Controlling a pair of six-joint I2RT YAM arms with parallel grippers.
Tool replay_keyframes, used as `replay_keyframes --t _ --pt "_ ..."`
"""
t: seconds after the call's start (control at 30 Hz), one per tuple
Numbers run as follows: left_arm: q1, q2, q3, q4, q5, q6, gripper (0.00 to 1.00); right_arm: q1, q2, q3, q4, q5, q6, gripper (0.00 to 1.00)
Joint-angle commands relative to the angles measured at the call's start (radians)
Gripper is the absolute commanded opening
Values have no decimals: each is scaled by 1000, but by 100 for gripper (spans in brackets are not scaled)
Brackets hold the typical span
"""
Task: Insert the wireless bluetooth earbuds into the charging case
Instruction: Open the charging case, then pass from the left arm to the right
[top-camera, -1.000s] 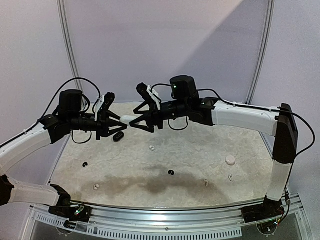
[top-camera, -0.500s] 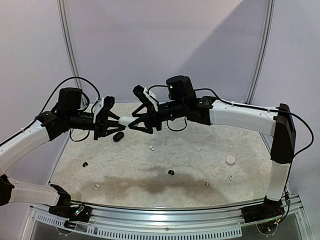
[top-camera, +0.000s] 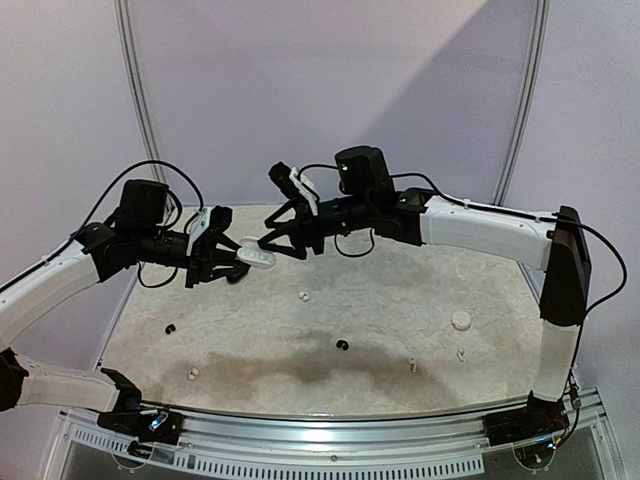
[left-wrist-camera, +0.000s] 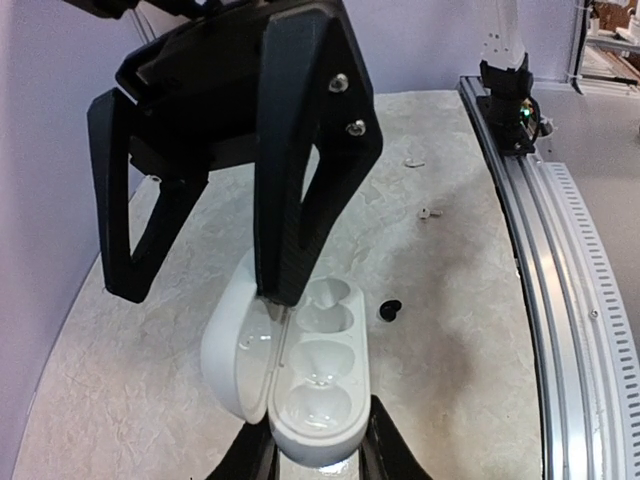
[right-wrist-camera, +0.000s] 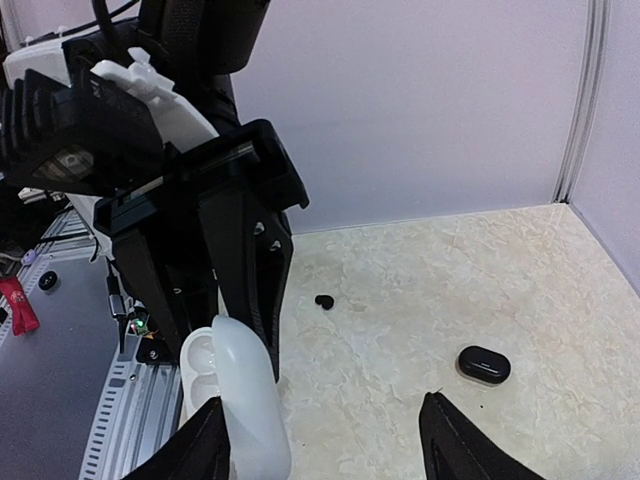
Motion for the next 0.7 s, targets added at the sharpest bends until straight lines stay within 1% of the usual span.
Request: replay_keyframes --t 0.0,0.1,0.27,0.53,0.67 --pt "-11 -6 1 -21 23 -1 0 -10 20 23 -1 18 10 63" --pt "-11 -7 -3 8 14 -59 0 -10 20 18 -6 3 3 61" --pt "-11 -9 -22 74 17 -137 0 -10 27 19 -40 -21 -10 47" --pt "-9 -10 -28 94 26 -147 0 -10 31 20 -68 -51 -15 28" --pt "-9 -11 -32 99 27 -154 0 -10 31 23 -66 -55 -13 20"
